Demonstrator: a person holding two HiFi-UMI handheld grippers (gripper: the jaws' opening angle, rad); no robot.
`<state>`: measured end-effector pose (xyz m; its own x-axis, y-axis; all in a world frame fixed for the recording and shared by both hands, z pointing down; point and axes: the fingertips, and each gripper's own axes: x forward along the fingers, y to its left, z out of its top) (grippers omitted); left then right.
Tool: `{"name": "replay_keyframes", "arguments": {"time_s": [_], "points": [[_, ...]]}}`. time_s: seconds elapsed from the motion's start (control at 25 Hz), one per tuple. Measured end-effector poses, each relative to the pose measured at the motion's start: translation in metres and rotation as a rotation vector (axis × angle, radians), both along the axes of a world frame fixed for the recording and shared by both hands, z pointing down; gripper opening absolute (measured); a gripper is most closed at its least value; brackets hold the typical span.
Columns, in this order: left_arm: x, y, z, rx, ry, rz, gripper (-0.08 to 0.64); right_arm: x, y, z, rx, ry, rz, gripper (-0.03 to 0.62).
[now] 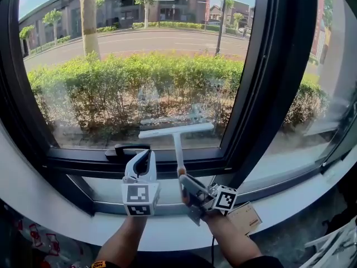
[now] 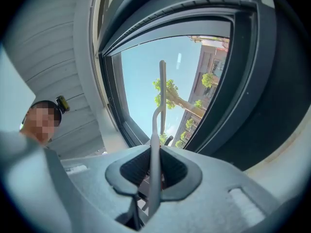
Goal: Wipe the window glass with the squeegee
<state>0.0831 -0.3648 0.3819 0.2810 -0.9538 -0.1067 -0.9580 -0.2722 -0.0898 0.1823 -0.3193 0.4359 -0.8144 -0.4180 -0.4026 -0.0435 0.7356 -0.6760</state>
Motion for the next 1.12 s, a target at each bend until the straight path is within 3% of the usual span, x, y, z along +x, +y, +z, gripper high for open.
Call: {"name": "replay_keyframes", "arguments": {"time_s": [0.48, 1.12], "points": [[0.004, -0.001, -0.009, 0.022, -0.003, 0.007, 0.014, 0.003, 0.008, -0.018, 0.051, 0.004, -0.008, 0.046], [0.027, 0.007, -0.125, 0.246, -0.018, 0.051, 0.014, 0.031, -0.009, -0.149, 0.333, 0.018, 0.008, 0.046]]}}
